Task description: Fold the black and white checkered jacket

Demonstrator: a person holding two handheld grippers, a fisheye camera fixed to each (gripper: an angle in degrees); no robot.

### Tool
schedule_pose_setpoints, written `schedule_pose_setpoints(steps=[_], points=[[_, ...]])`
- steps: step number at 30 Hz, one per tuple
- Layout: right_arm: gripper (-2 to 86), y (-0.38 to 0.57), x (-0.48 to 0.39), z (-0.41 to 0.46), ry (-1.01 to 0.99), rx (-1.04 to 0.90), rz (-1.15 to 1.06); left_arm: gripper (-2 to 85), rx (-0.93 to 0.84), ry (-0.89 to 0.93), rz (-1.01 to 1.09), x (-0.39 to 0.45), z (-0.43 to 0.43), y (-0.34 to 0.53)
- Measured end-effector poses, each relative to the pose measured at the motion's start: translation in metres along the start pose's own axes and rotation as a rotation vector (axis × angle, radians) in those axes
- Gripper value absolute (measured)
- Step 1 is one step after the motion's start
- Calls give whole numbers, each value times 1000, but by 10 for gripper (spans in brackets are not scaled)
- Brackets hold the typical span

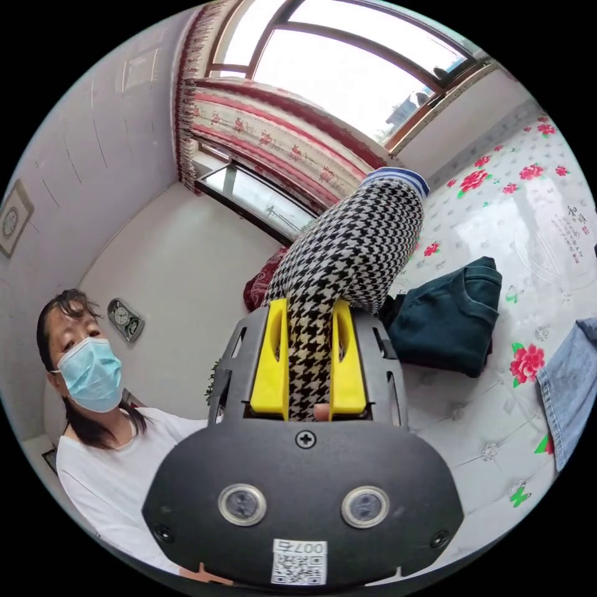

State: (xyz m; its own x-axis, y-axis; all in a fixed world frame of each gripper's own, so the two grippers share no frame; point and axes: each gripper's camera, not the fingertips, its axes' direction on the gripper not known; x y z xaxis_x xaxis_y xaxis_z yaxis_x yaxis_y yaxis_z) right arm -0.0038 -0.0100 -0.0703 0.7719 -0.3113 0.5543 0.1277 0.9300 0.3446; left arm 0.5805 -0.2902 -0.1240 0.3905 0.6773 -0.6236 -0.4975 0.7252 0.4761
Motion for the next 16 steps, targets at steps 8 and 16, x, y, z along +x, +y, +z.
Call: schedule_pose_setpoints(steps=[8,16], points=[[99,63,95,35,276,49,143,109,-285,-452,-129,-18,78,108],[100,104,119,-45,991,-152,48,93,-645,-597,-166,33,78,270]])
